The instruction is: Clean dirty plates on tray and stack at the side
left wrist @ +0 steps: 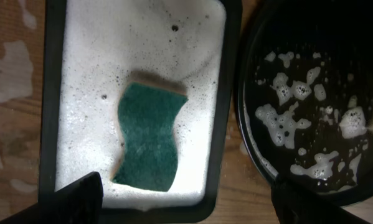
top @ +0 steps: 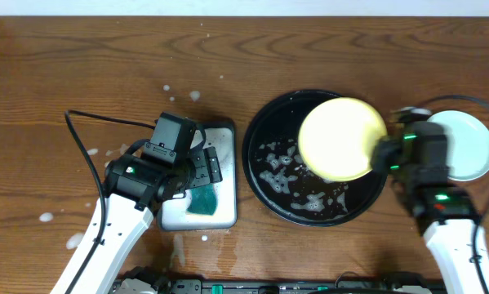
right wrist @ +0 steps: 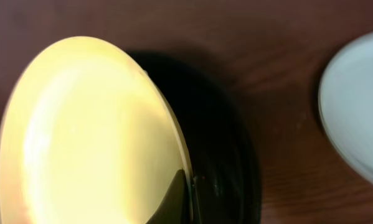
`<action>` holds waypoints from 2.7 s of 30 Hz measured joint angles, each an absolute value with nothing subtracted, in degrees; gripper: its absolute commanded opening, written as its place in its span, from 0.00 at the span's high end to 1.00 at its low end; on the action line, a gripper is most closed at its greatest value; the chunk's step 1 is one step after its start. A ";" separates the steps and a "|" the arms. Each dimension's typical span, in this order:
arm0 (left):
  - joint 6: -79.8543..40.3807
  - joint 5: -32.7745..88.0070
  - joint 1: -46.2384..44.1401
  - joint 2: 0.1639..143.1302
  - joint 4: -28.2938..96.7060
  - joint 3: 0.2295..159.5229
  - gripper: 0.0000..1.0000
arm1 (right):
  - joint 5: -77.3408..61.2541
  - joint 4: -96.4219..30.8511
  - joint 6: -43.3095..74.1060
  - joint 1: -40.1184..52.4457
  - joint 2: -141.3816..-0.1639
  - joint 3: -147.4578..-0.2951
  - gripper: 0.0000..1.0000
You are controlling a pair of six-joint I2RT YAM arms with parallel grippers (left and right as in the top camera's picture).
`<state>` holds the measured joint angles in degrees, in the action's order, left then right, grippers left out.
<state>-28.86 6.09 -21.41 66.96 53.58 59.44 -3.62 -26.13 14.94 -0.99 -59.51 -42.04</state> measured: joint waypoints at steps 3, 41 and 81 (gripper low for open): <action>-28.86 6.09 -21.43 66.96 53.58 59.44 0.13 | -14.85 -26.04 19.66 -16.47 -59.59 -42.72 0.99; -28.86 6.11 -21.41 66.96 53.58 59.44 0.13 | -44.18 -33.10 19.59 -16.58 -57.25 -53.52 0.01; -28.86 6.09 -21.41 66.96 53.58 59.46 0.13 | -7.64 -8.88 7.49 5.04 -0.80 -5.06 0.01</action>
<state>-28.86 6.09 -21.41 66.96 53.58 59.46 -7.64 -8.88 7.49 5.04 -0.80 -5.06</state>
